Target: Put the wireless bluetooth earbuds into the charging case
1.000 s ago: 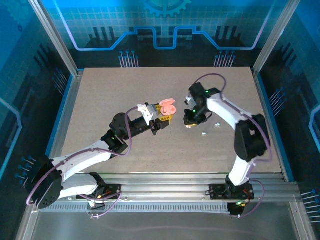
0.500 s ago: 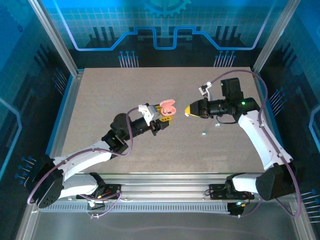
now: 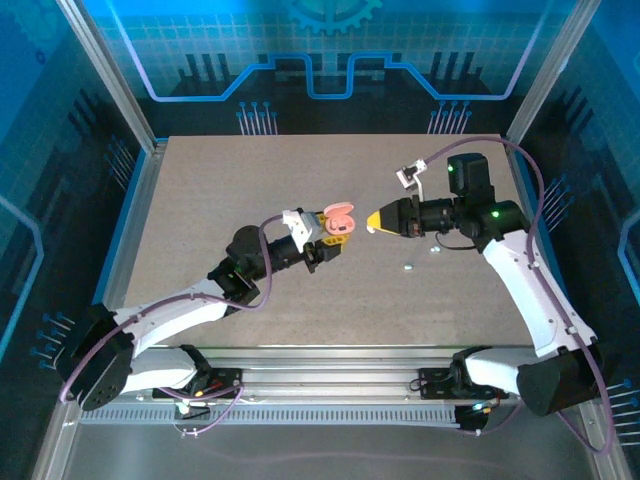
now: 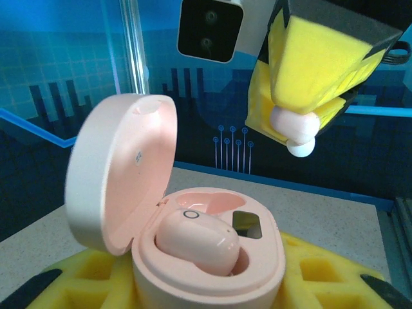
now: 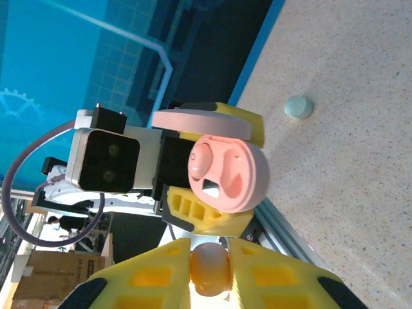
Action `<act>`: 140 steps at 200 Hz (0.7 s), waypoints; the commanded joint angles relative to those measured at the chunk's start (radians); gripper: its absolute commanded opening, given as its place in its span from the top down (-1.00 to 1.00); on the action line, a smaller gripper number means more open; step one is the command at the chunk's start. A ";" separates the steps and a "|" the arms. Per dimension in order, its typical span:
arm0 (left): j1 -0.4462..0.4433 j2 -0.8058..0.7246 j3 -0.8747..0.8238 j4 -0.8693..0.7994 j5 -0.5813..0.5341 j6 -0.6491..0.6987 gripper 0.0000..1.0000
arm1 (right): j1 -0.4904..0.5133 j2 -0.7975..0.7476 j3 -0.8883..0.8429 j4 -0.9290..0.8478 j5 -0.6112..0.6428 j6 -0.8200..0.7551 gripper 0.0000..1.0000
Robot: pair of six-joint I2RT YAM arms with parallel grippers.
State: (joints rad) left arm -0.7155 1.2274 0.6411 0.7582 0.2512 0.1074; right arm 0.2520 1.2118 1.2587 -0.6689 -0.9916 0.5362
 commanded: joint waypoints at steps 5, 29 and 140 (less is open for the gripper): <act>0.008 0.014 0.011 0.058 0.067 0.019 0.32 | 0.040 -0.010 0.049 0.016 0.030 0.008 0.58; 0.007 0.026 0.017 0.078 0.109 0.014 0.32 | 0.063 0.006 0.059 0.018 0.060 0.008 0.57; 0.006 0.050 0.037 0.097 0.152 -0.008 0.31 | 0.109 0.049 0.070 0.008 0.116 0.004 0.58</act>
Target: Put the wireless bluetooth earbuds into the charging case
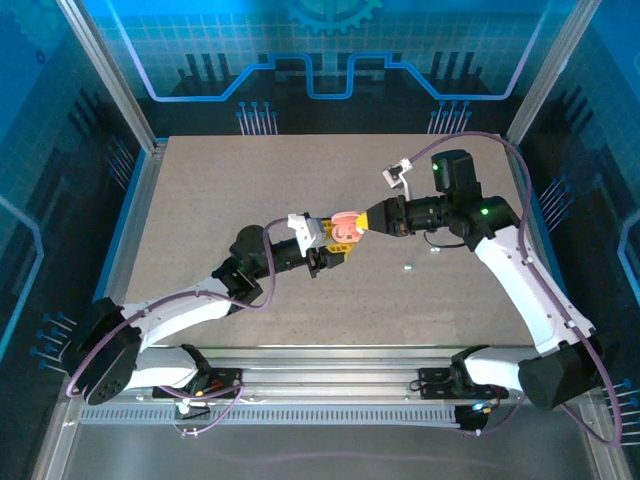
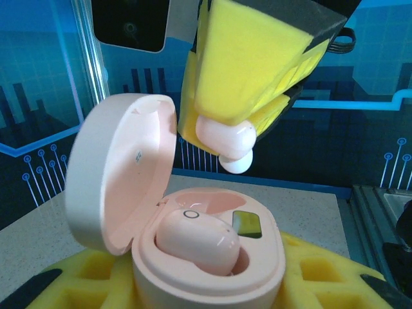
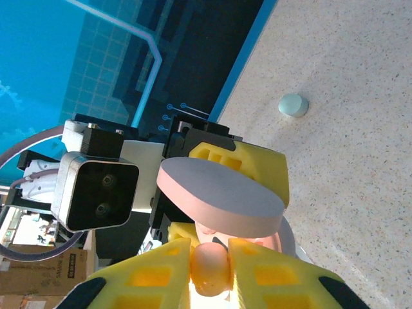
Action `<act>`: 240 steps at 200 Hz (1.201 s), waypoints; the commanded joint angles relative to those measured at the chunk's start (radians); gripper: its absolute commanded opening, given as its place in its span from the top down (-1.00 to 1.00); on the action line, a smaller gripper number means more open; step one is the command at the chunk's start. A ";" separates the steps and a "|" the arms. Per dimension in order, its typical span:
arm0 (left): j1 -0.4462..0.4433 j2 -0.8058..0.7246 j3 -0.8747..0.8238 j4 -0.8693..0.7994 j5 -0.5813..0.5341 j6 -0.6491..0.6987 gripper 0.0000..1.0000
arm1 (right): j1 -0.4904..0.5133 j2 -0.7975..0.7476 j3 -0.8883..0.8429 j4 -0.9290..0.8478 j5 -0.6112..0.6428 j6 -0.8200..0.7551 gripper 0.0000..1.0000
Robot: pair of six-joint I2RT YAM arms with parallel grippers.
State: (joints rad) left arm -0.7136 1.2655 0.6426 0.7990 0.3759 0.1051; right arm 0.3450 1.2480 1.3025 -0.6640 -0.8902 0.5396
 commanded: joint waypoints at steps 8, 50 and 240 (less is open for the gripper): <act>0.005 0.012 0.037 0.056 0.027 -0.007 0.32 | 0.019 0.017 0.024 0.004 0.017 -0.001 0.57; 0.005 0.015 0.036 0.065 0.029 -0.011 0.31 | 0.032 0.032 0.027 0.006 0.034 -0.002 0.57; 0.003 0.012 0.026 0.100 0.015 -0.035 0.32 | 0.075 0.065 0.075 -0.146 0.200 -0.087 0.38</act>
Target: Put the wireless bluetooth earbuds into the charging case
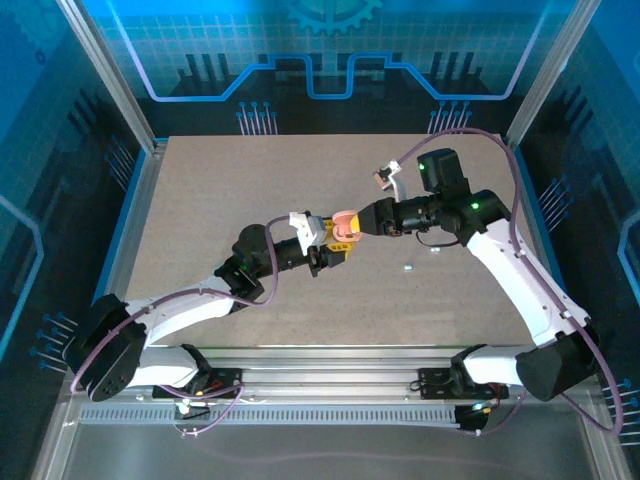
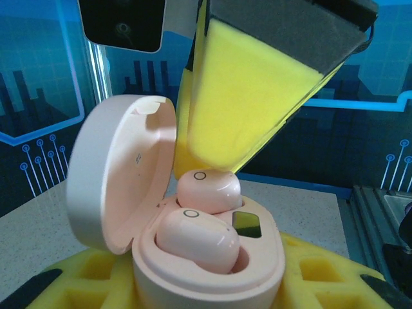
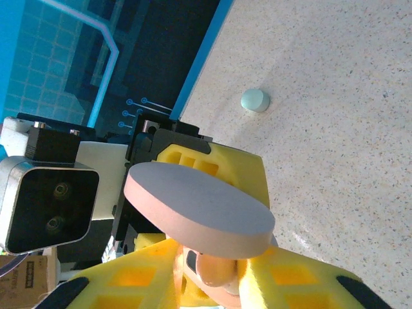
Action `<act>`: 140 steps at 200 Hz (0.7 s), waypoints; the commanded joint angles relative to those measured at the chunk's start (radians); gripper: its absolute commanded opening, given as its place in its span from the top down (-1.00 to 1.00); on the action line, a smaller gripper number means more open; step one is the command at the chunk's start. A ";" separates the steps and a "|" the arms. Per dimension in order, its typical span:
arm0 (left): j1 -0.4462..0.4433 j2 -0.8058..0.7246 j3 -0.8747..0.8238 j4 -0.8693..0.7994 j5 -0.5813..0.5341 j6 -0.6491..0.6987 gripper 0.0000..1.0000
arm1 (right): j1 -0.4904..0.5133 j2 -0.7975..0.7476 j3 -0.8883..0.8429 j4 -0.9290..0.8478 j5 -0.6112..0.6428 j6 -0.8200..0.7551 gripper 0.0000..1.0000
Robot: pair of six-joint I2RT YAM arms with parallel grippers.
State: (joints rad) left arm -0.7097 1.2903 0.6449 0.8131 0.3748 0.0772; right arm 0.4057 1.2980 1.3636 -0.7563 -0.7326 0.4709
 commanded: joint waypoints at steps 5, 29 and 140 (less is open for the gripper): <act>0.000 -0.013 0.024 0.086 0.016 -0.007 0.32 | 0.014 0.015 0.014 -0.054 0.043 -0.018 0.38; 0.000 -0.014 0.024 0.084 0.015 -0.005 0.32 | 0.015 0.013 0.015 -0.054 0.046 -0.016 0.37; 0.000 -0.029 0.011 0.066 -0.004 0.012 0.32 | -0.030 -0.117 -0.003 -0.005 0.110 0.020 0.00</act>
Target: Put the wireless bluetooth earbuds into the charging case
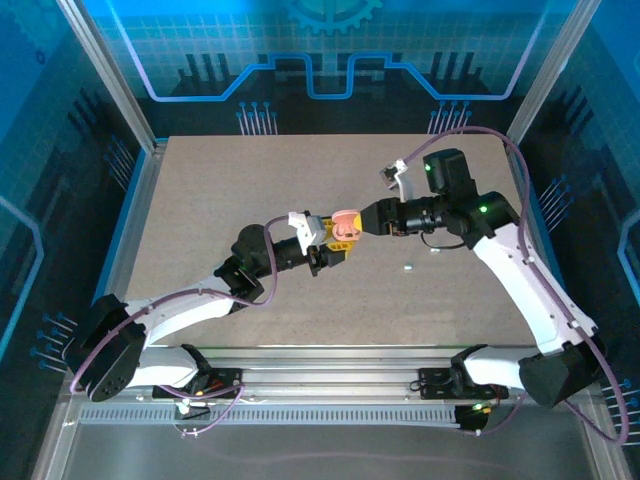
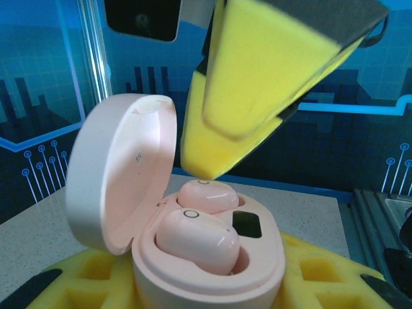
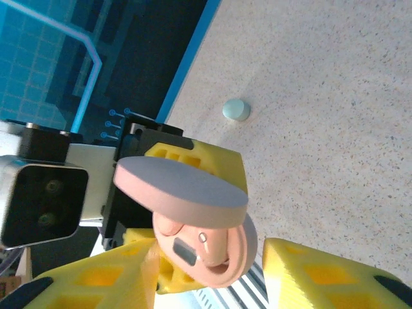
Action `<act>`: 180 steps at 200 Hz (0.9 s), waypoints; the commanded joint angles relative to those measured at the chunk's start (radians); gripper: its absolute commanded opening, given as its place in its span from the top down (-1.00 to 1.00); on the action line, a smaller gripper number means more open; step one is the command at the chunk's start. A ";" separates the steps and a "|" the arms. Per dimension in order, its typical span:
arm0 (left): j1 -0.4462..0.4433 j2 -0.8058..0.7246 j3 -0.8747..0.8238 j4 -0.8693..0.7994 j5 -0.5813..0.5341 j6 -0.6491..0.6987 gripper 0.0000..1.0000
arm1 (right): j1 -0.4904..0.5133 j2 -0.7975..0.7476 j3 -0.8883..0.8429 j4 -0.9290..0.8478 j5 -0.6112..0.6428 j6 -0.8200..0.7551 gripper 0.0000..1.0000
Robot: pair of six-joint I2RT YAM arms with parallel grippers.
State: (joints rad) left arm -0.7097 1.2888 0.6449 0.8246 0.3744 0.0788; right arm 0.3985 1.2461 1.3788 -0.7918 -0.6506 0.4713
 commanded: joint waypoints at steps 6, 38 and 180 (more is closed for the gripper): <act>0.000 -0.028 0.012 0.054 -0.002 0.011 0.32 | -0.029 -0.077 -0.025 0.042 0.034 0.029 -0.01; 0.000 -0.031 0.012 0.053 0.010 0.006 0.32 | -0.046 -0.122 -0.053 0.112 0.076 0.085 -0.06; -0.001 -0.042 0.029 0.018 0.049 0.004 0.32 | -0.036 0.045 0.055 0.154 0.085 0.239 -0.12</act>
State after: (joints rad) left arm -0.7097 1.2800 0.6453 0.8242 0.3973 0.0788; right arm 0.3603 1.2728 1.3869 -0.6491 -0.5568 0.6922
